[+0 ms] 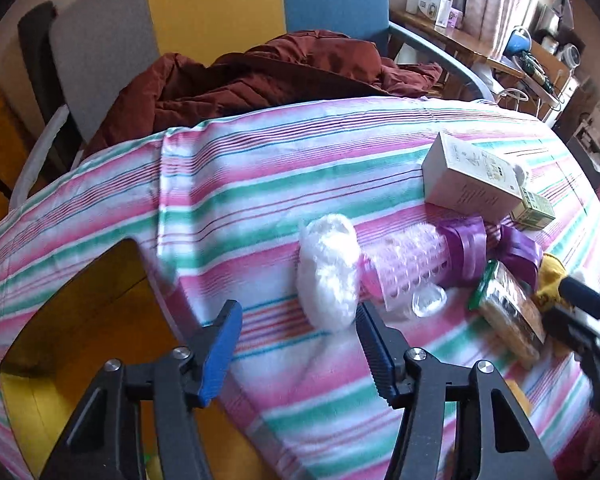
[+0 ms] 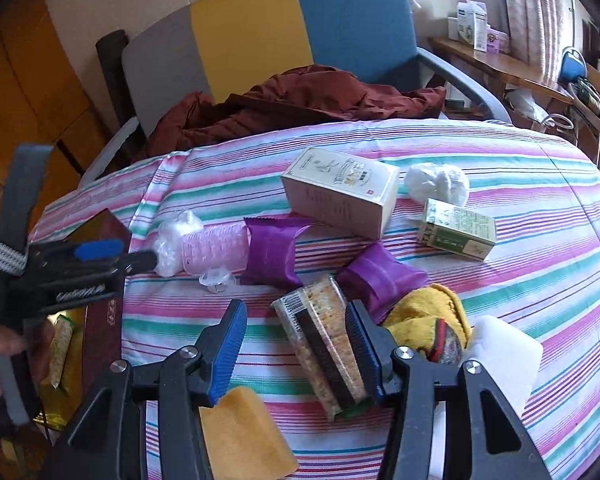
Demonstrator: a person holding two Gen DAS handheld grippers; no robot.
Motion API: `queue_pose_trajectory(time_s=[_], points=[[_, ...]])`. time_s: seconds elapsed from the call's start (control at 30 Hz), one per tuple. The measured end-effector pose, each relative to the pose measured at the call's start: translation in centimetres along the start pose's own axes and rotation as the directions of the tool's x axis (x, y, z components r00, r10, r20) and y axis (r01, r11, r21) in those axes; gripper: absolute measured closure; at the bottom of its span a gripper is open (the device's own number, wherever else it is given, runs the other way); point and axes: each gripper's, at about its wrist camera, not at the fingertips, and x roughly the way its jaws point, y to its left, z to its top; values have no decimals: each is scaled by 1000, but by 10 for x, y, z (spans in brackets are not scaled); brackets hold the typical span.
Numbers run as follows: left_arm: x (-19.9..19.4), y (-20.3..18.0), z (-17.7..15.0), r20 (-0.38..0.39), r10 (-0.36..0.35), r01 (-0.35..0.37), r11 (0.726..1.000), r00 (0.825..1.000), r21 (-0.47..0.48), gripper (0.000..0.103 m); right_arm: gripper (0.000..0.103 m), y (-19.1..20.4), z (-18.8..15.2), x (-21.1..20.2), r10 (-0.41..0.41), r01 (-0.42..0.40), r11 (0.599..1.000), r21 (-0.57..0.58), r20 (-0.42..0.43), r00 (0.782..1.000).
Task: Organize objects
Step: 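Grasp the plastic-wrapped white ball with the left gripper, then carry the wrapped ball over the tray with left while right grasps the pink roller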
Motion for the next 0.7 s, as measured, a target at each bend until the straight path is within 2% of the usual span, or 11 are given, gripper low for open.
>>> queue_pose_trajectory(time_s=[0.27,0.33,0.37,0.43,0.53,0.7], points=[[31,-12,19,-40,25,-23,999,999,48,44,50,2,-1,4,2,-2,1000,-11,-14,1000],[41,-13,22,-66,3,0,999,998,41,66,50,2,-1,6,-2,2,1000,-12,-18,1000],[45,-14,22,-76,-3,6,999,997,41,69,50,2,-1,6,-4,4,1000,-12,-20,1000],[44,-15,19,-53,-2,5,999,999,45,70,50,2,-1,7,-5,5,1000,-10,-20,1000],[33,-9,13,-23,-45,45,999,999,2,71,50,3,-2,9,-3,3,1000,-18,-22,1000],[-15,8,-3,106,-85,90,995,991,-45,71,50,18,-2,14,34,-36,998,-57,-38,999]])
